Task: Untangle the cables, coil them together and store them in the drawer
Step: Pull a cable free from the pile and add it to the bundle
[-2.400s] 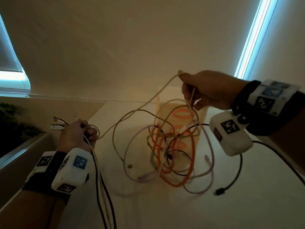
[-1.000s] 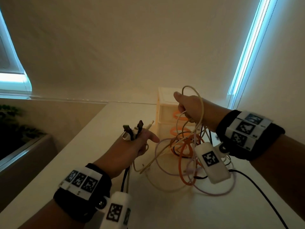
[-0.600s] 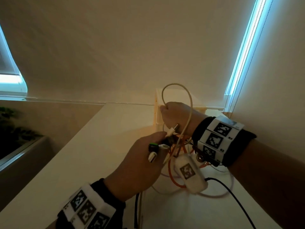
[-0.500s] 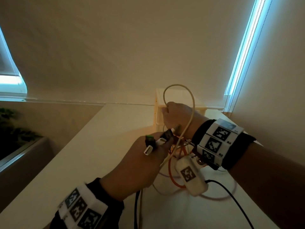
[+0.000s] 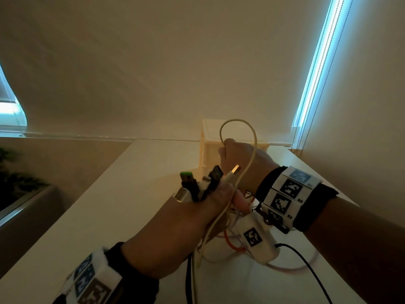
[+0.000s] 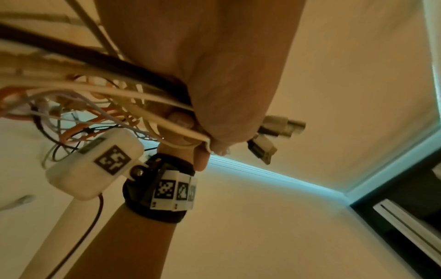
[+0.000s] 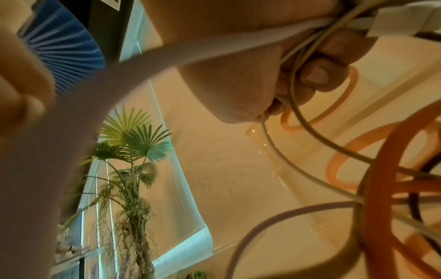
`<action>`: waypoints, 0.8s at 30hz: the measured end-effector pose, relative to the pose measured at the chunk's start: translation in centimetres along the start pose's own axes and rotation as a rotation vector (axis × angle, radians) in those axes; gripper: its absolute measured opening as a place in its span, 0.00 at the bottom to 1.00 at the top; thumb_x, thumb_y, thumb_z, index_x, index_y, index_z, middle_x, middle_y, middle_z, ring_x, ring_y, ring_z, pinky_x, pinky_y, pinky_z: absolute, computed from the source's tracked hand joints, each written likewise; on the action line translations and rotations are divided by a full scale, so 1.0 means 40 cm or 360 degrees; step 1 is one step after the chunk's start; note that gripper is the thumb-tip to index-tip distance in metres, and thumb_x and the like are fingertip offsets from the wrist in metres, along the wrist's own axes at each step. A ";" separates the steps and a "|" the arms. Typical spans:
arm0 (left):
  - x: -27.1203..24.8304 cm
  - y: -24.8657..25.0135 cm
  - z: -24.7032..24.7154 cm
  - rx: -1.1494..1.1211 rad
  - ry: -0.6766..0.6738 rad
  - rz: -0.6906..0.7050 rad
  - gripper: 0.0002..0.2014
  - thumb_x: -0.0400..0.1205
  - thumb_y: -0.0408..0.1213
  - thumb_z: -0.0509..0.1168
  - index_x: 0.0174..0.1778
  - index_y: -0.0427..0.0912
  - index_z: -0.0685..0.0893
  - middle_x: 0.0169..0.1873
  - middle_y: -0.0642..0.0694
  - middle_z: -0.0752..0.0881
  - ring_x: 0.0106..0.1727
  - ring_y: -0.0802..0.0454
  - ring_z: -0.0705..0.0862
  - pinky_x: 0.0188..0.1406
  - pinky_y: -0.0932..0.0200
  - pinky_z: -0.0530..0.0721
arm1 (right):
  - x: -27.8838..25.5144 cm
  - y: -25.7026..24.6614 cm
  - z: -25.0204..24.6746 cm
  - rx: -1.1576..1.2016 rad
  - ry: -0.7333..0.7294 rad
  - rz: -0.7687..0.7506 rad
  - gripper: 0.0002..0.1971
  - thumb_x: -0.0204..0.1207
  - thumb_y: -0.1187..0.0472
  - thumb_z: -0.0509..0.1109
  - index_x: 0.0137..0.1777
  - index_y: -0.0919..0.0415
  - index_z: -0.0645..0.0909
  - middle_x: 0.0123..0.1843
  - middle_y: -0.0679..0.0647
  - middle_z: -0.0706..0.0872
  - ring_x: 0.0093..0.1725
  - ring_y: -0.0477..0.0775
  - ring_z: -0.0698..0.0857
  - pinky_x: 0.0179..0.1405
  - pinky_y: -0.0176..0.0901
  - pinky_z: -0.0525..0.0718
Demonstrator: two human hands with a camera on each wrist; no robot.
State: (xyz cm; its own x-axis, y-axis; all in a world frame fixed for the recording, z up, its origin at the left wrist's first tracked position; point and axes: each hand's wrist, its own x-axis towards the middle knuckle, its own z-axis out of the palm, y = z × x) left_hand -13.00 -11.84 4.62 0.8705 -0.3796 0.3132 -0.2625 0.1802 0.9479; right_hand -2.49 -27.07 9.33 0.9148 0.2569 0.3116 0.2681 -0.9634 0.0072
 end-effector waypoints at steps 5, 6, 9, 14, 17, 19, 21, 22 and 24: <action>0.037 0.011 -0.072 -0.0367 0.0382 -0.0030 0.12 0.83 0.43 0.67 0.37 0.42 0.81 0.22 0.49 0.67 0.22 0.55 0.65 0.20 0.66 0.67 | -0.018 0.061 0.007 0.0555 -0.0135 -0.0079 0.12 0.84 0.47 0.64 0.42 0.53 0.77 0.40 0.45 0.83 0.40 0.49 0.82 0.37 0.41 0.77; 0.048 0.019 -0.114 -0.0543 0.0493 -0.0007 0.11 0.84 0.40 0.65 0.36 0.42 0.79 0.22 0.49 0.65 0.21 0.56 0.64 0.17 0.67 0.67 | -0.035 0.086 0.001 0.0559 -0.0180 -0.0161 0.11 0.82 0.47 0.68 0.41 0.51 0.78 0.38 0.43 0.83 0.37 0.44 0.81 0.35 0.37 0.75; 0.064 0.054 -0.243 -0.0880 0.0787 0.0102 0.15 0.87 0.35 0.58 0.33 0.46 0.75 0.22 0.53 0.64 0.21 0.59 0.64 0.19 0.70 0.60 | -0.083 0.183 0.003 0.0810 -0.0260 -0.0233 0.05 0.78 0.53 0.76 0.49 0.48 0.83 0.31 0.36 0.81 0.30 0.39 0.76 0.37 0.38 0.78; 0.067 0.046 -0.335 -0.0941 0.1020 0.0137 0.18 0.87 0.38 0.58 0.29 0.51 0.73 0.20 0.57 0.65 0.21 0.61 0.64 0.16 0.69 0.60 | -0.153 0.269 0.006 0.1088 -0.0286 -0.0373 0.19 0.77 0.69 0.77 0.65 0.51 0.83 0.48 0.46 0.90 0.55 0.47 0.90 0.66 0.37 0.83; 0.075 0.023 -0.360 -0.0996 0.1095 0.0153 0.09 0.73 0.37 0.66 0.30 0.52 0.75 0.22 0.59 0.68 0.23 0.63 0.67 0.17 0.69 0.61 | -0.178 0.285 0.009 0.1100 -0.0027 -0.0333 0.15 0.78 0.73 0.74 0.59 0.54 0.87 0.49 0.44 0.93 0.55 0.44 0.91 0.61 0.39 0.87; 0.078 0.010 -0.379 -0.1017 0.1148 0.0186 0.08 0.68 0.37 0.67 0.30 0.52 0.74 0.22 0.59 0.68 0.24 0.64 0.67 0.18 0.68 0.61 | -0.187 0.300 0.014 0.1310 0.0166 -0.0211 0.10 0.79 0.74 0.73 0.54 0.60 0.88 0.51 0.49 0.93 0.54 0.50 0.92 0.56 0.45 0.91; 0.081 0.003 -0.393 -0.0973 0.1222 0.0172 0.08 0.66 0.38 0.66 0.29 0.52 0.72 0.21 0.58 0.67 0.23 0.62 0.65 0.18 0.68 0.60 | -0.199 0.316 0.024 0.1719 0.0301 -0.0057 0.03 0.78 0.75 0.70 0.49 0.71 0.83 0.53 0.57 0.91 0.55 0.59 0.92 0.50 0.52 0.93; 0.084 0.000 -0.397 -0.0938 0.1256 0.0149 0.08 0.66 0.38 0.66 0.29 0.52 0.71 0.21 0.57 0.67 0.22 0.61 0.64 0.18 0.68 0.60 | -0.206 0.324 0.029 0.1909 0.0339 0.0013 0.02 0.77 0.73 0.71 0.46 0.72 0.81 0.53 0.59 0.90 0.56 0.63 0.92 0.49 0.55 0.93; 0.086 -0.008 -0.406 -0.0897 0.1324 0.0089 0.11 0.72 0.36 0.64 0.27 0.52 0.70 0.20 0.56 0.65 0.22 0.59 0.62 0.19 0.65 0.58 | -0.212 0.338 0.044 0.2132 0.0348 0.0133 0.08 0.70 0.64 0.74 0.43 0.68 0.81 0.54 0.60 0.88 0.57 0.64 0.92 0.49 0.56 0.92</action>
State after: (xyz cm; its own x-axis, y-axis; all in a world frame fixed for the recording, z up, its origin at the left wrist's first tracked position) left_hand -3.17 1.54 4.46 0.9336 0.3582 0.0127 -0.2640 0.6632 0.7003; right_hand -6.08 -42.11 5.10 0.9101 0.0639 0.4094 0.4143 -0.1302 -0.9008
